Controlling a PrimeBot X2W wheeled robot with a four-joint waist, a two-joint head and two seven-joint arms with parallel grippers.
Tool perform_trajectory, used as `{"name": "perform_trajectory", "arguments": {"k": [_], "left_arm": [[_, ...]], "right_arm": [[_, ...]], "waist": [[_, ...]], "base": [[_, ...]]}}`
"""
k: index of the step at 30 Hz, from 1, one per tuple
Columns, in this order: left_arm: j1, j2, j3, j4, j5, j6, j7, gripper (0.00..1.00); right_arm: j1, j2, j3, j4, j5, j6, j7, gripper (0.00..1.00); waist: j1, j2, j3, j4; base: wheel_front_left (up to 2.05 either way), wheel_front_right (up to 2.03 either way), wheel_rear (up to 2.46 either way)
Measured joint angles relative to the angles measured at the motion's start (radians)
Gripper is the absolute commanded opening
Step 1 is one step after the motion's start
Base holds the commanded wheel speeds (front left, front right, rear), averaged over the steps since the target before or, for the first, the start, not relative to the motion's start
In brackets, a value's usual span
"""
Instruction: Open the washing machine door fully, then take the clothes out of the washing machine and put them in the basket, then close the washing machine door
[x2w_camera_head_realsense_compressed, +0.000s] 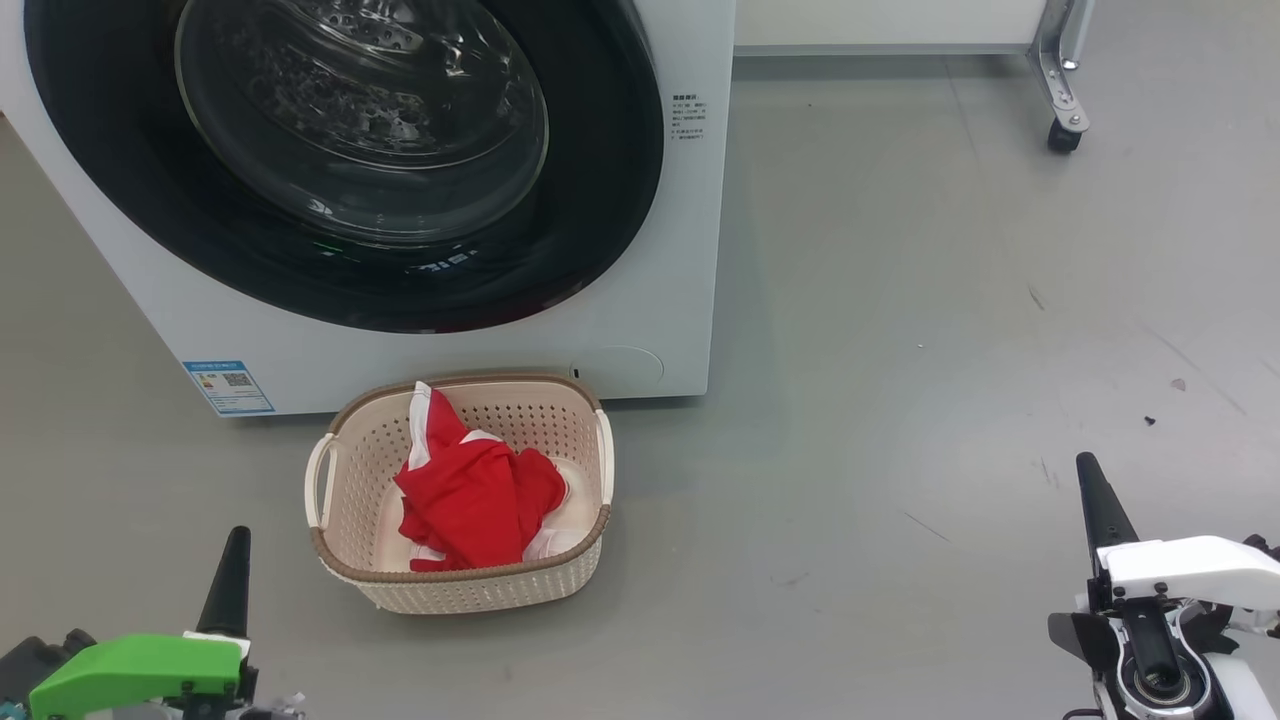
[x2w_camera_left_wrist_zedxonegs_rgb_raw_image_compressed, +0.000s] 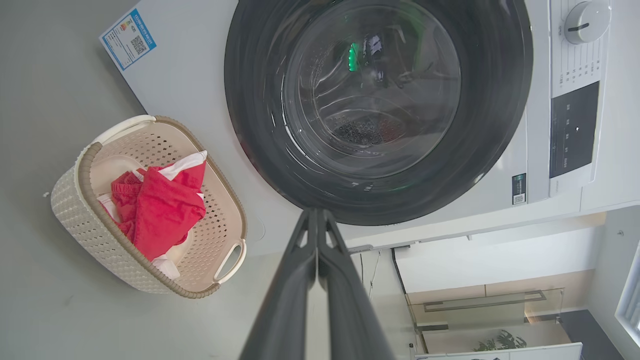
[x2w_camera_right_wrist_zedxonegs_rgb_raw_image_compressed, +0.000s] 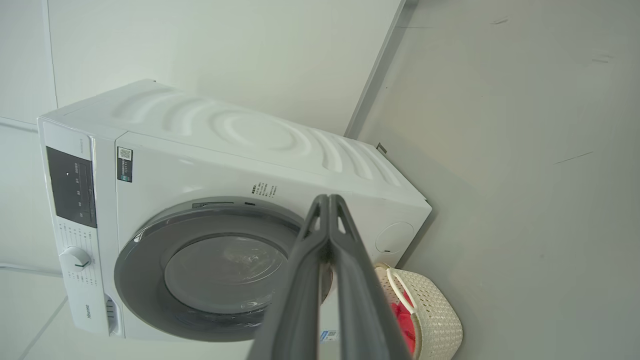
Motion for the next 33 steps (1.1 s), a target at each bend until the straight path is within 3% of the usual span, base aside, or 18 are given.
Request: {"name": "perform_trajectory", "arguments": {"k": [22, 33], "left_arm": [[-0.02, -0.018, 0.029, 0.011, -0.183, 0.0, 0.059, 0.0], [-0.025, -0.022, 0.033, 0.011, -0.184, 0.0, 0.059, 0.0]], "right_arm": [[-0.001, -0.008, -0.038, 0.02, 0.267, 0.025, 0.053, 0.0], [-0.002, -0.008, -0.041, 0.026, 0.272, 0.025, 0.055, 0.0]], "waist": [[0.0, 0.0, -0.018, 0.015], [0.0001, 0.0, -0.018, 0.015]], "base": [[0.0, 0.0, 0.0], [0.0, 0.0, 0.0]]}}
